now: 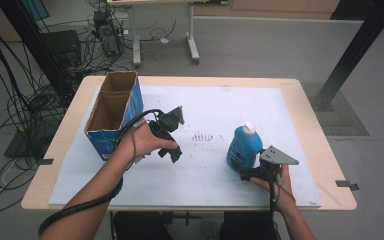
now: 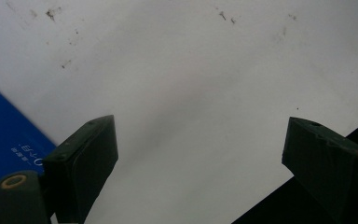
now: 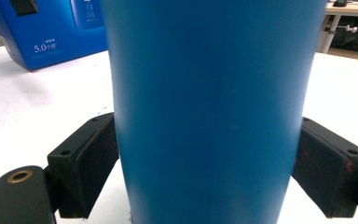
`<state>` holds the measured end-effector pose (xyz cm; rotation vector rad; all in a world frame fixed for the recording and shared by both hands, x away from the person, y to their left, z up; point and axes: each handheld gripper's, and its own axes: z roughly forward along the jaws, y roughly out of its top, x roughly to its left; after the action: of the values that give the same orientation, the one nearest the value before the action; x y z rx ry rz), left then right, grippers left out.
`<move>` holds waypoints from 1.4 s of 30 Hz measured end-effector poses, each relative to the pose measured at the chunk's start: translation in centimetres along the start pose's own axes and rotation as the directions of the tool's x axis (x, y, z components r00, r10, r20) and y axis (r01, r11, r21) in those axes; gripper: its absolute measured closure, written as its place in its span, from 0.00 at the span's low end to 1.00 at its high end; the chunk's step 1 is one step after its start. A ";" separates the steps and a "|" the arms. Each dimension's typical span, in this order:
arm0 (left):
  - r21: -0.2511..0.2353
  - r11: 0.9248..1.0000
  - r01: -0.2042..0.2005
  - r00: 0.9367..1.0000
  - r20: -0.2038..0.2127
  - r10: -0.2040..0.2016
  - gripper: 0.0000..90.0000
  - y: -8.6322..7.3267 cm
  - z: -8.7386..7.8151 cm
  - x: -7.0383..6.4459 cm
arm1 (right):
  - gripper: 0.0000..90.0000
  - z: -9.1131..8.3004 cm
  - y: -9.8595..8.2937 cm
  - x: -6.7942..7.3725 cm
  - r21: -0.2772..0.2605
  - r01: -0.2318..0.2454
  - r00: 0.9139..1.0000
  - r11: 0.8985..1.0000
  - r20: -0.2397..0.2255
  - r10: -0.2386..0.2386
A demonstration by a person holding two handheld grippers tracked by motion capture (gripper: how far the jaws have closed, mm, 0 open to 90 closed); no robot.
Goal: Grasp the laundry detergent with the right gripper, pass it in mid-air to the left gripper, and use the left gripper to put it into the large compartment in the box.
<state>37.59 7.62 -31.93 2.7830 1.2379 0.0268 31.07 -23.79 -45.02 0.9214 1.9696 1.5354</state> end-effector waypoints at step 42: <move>-0.004 1.000 0.001 1.000 0.017 -0.001 0.12 0.0 -0.1 -0.2 | 0.17 0.3 0.1 0.2 -0.023 -0.006 1.000 1.000 0.014 0.007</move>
<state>37.45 7.53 -31.82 2.7727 1.2343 0.0050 31.21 -23.46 -45.02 0.9275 1.9367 1.5477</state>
